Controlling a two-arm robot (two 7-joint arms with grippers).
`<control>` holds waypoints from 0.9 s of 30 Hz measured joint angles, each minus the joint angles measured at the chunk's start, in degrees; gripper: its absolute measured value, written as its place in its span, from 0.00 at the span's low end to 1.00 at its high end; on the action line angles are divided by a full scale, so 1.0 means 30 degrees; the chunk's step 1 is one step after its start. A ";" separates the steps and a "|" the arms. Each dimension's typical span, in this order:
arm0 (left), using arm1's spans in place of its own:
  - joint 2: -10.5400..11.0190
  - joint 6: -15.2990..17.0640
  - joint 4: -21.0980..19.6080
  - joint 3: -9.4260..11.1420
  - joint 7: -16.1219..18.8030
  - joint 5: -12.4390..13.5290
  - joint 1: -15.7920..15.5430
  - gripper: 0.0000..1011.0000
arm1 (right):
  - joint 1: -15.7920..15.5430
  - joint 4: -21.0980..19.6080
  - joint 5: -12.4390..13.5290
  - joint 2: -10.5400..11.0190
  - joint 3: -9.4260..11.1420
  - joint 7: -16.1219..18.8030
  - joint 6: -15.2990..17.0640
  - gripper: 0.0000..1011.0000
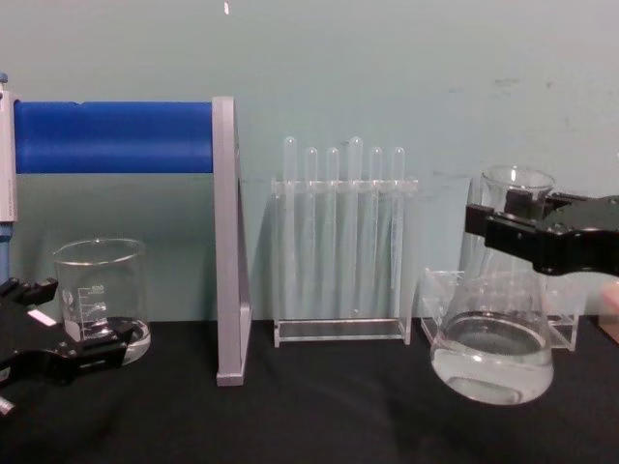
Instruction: Grasp the erlenmeyer flask with one hand, shake it three times, then place it back.
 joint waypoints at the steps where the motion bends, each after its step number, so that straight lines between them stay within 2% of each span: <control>1: 0.0000 0.0001 -0.0001 0.0000 0.0000 0.0000 0.0000 0.99 | 0.0003 0.0017 0.0022 0.0006 -0.0014 -0.0002 0.0008 0.45; 27: 0.0000 0.0001 0.0000 -0.0001 0.0000 0.0000 -0.0001 0.99 | -0.0114 0.1073 0.0012 -0.0064 -0.0757 -0.0053 -0.0133 0.45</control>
